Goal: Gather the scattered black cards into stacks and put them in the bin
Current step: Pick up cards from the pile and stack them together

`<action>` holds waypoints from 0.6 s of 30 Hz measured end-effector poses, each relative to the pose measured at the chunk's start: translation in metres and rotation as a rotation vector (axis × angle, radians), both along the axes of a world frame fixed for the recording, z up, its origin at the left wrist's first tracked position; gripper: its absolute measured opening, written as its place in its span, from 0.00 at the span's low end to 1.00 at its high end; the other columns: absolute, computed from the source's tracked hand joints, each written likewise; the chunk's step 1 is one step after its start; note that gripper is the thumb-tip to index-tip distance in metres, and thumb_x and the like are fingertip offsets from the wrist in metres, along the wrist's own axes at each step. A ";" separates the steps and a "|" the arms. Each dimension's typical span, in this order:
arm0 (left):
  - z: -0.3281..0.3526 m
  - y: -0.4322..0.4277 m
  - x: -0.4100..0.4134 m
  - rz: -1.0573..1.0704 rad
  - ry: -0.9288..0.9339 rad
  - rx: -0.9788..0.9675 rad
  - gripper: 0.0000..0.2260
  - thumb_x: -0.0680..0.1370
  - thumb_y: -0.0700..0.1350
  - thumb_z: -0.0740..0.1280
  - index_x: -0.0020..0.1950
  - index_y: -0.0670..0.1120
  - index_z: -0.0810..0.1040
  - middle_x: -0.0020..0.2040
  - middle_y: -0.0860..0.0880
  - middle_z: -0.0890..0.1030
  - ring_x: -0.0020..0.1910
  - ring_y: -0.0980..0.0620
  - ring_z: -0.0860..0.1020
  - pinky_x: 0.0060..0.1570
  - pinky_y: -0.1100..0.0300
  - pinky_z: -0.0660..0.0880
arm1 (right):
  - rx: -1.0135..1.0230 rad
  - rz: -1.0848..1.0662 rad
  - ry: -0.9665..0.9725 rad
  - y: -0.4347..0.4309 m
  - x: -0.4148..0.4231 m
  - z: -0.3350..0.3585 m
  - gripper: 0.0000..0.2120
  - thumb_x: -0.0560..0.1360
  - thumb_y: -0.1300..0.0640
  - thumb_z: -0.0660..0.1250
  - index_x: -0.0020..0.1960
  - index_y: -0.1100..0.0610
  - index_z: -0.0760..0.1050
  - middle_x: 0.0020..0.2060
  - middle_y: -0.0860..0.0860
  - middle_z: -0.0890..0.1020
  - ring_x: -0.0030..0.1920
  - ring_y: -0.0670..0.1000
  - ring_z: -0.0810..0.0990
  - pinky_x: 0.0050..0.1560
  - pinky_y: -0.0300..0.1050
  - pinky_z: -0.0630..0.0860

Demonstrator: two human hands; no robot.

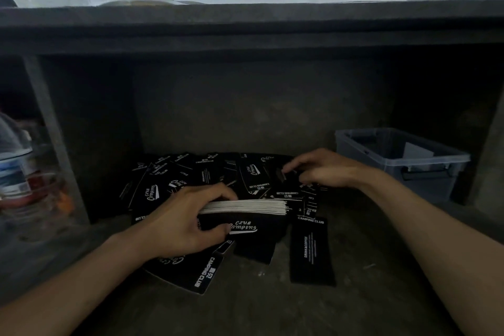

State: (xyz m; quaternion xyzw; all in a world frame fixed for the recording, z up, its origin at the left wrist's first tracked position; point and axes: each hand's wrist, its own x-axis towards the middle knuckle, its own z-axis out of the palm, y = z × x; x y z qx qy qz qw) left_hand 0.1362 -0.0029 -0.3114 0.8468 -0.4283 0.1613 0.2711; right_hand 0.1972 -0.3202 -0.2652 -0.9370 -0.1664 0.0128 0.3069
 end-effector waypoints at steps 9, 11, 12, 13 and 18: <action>0.001 -0.004 -0.003 -0.021 0.043 -0.031 0.18 0.74 0.49 0.72 0.63 0.58 0.74 0.51 0.56 0.84 0.46 0.53 0.84 0.45 0.56 0.81 | -0.293 -0.251 -0.200 0.027 -0.002 -0.017 0.31 0.59 0.30 0.74 0.54 0.48 0.79 0.47 0.45 0.80 0.49 0.47 0.79 0.50 0.41 0.75; 0.001 -0.004 -0.003 -0.022 0.005 -0.013 0.17 0.74 0.48 0.72 0.62 0.58 0.76 0.52 0.59 0.82 0.50 0.56 0.83 0.48 0.61 0.80 | -0.131 -0.221 -0.110 0.023 -0.001 -0.014 0.28 0.61 0.45 0.81 0.58 0.49 0.78 0.48 0.46 0.79 0.49 0.46 0.79 0.49 0.37 0.74; 0.001 -0.004 -0.003 -0.012 -0.008 -0.008 0.17 0.74 0.49 0.72 0.61 0.57 0.76 0.52 0.59 0.82 0.50 0.57 0.83 0.47 0.61 0.79 | -0.053 -0.216 -0.062 0.020 -0.001 -0.013 0.26 0.61 0.51 0.82 0.58 0.50 0.78 0.47 0.47 0.79 0.49 0.46 0.79 0.47 0.36 0.74; 0.000 -0.004 -0.002 -0.002 -0.015 -0.008 0.16 0.74 0.50 0.72 0.60 0.57 0.76 0.52 0.60 0.81 0.49 0.57 0.82 0.46 0.62 0.78 | 0.024 -0.225 -0.037 0.017 -0.001 -0.011 0.23 0.63 0.57 0.81 0.56 0.51 0.79 0.45 0.47 0.79 0.48 0.47 0.79 0.43 0.34 0.73; -0.002 -0.002 0.000 0.028 -0.045 0.006 0.12 0.73 0.52 0.72 0.55 0.54 0.80 0.52 0.58 0.76 0.46 0.55 0.81 0.43 0.66 0.76 | 0.568 -0.257 0.099 0.005 -0.007 0.006 0.09 0.74 0.68 0.67 0.48 0.58 0.83 0.45 0.53 0.84 0.44 0.49 0.82 0.33 0.37 0.78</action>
